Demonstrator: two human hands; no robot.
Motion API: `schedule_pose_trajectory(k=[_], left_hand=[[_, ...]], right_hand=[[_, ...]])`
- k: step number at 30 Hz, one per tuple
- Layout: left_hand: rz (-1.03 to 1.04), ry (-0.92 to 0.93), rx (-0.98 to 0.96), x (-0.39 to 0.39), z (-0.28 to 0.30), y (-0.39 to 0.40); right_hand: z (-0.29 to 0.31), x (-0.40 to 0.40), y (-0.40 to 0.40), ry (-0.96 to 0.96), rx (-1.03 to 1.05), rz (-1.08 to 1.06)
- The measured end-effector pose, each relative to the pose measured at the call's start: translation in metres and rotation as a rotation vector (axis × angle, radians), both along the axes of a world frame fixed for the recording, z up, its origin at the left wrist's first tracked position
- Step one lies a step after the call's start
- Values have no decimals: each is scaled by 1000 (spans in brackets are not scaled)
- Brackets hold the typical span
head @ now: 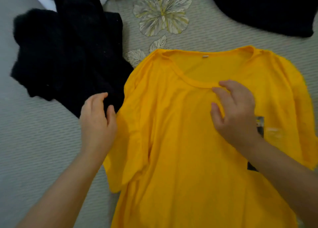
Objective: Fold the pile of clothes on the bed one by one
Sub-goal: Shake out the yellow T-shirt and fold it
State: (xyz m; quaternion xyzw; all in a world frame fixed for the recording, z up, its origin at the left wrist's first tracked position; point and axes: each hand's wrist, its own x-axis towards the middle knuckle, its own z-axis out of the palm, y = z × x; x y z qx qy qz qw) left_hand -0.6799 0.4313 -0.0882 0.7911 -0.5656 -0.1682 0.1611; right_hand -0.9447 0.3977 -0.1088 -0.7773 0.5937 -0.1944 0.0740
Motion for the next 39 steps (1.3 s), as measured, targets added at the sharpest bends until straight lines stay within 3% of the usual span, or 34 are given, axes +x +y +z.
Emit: schedule_pose_trajectory(k=[2, 8, 10, 12, 14, 16, 20, 22, 25, 30, 33, 36, 39], left_hand=[[103, 91, 187, 13, -6, 18], [182, 449, 344, 16, -11, 27], [101, 408, 473, 12, -11, 30], [-8, 191, 523, 7, -9, 35], [-82, 52, 392, 2, -7, 41], [-61, 114, 248, -1, -5, 45], [157, 654, 87, 6, 2, 43], [236, 760, -3, 18, 7, 41], [281, 628, -121, 42, 16, 32], [115, 143, -179, 70, 32, 10], [149, 29, 16, 80, 17, -1], [198, 106, 361, 93, -6, 8], [145, 165, 414, 100, -11, 28]], right_hand=[[-1, 34, 25, -21, 100, 72], [-16, 98, 26, 17, 357, 77], [-27, 102, 17, 120, 394, 64], [-36, 99, 14, 214, 398, 63], [-38, 99, 15, 225, 364, 54], [-36, 101, 15, 224, 351, 42], [-35, 103, 13, 269, 389, 21], [-35, 104, 13, 287, 400, 18], [-33, 106, 12, 286, 402, 13], [-30, 110, 9, 304, 416, -1], [-29, 111, 9, 328, 438, 6], [-29, 111, 8, 324, 459, 7], [-29, 110, 7, 316, 453, 13]])
